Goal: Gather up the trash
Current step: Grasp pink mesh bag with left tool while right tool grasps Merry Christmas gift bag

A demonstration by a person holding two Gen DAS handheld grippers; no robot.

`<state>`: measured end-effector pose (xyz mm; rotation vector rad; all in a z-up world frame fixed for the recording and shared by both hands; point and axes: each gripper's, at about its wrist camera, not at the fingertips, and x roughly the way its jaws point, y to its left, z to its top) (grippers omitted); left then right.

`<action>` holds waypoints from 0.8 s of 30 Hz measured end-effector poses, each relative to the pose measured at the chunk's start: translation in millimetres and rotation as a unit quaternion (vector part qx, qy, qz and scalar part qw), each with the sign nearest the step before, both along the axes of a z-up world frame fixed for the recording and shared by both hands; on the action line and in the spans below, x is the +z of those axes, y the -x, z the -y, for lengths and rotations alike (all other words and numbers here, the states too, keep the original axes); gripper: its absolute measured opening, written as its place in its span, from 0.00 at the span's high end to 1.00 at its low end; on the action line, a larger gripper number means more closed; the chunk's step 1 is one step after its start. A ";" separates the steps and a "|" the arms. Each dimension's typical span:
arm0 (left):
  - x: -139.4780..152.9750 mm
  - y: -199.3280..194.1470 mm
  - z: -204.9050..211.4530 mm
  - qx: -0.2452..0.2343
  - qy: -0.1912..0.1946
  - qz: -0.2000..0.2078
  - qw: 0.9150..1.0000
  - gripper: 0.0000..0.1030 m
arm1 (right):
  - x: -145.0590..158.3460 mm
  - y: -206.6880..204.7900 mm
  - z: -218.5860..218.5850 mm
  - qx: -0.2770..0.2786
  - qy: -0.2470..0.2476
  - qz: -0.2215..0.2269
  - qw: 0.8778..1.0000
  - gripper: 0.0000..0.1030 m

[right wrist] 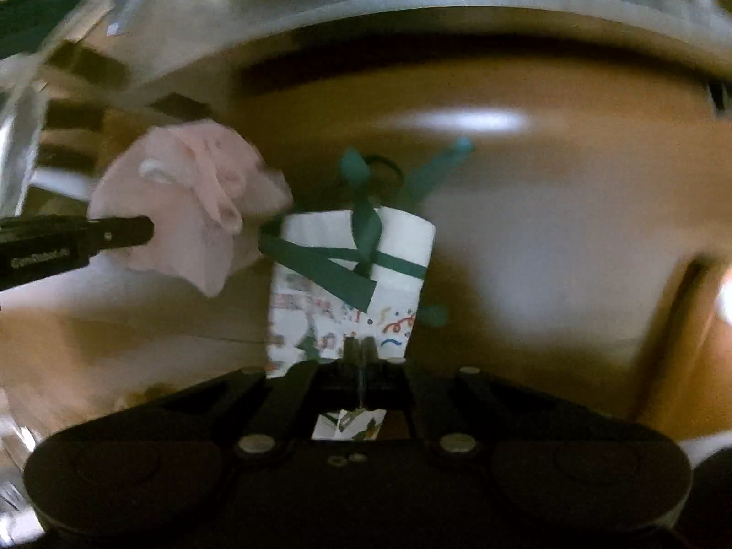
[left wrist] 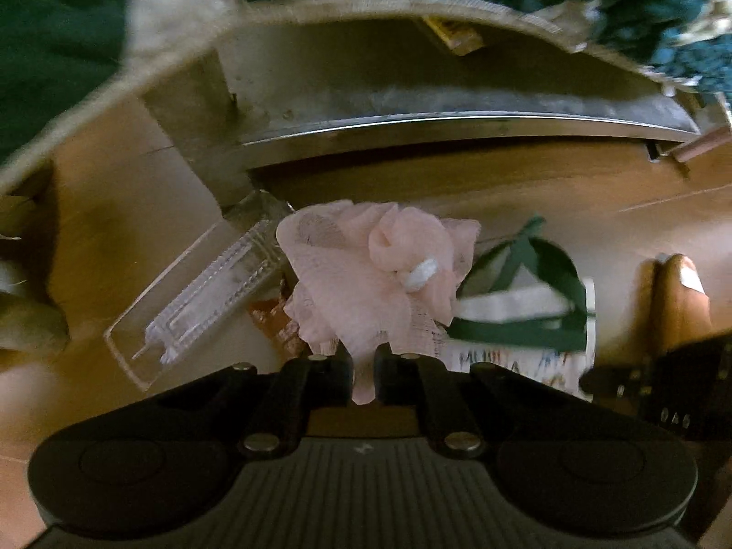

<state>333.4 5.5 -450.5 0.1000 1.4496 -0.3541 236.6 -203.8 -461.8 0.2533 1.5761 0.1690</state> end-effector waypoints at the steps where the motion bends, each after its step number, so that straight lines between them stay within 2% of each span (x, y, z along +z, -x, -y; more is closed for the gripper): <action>1: 8.5 3.1 -2.0 -0.002 0.000 0.003 1.000 0.93 | 12.8 -1.5 -4.1 0.018 0.006 0.016 1.000 0.99; 5: 37.8 10.7 -5.8 -0.003 0.004 0.013 1.000 0.94 | 61.3 -3.1 -17.7 0.072 0.022 0.067 0.995 0.99; 10: 88.6 21.0 -12.6 0.000 0.009 0.039 0.999 0.96 | 116.9 2.0 -7.4 0.119 0.034 0.118 0.985 0.99; 19: 167.5 37.6 -27.9 0.021 0.019 0.085 0.996 0.97 | 208.9 24.5 -3.5 0.164 0.032 0.202 0.965 0.99; 22: 171.5 45.3 -34.8 0.030 0.025 0.074 0.997 0.96 | 225.1 36.0 1.3 0.176 0.025 0.219 0.959 0.99; 24: 164.6 48.8 -42.3 0.036 0.026 0.061 0.997 0.96 | 219.7 35.9 -6.2 0.183 0.024 0.221 0.958 0.99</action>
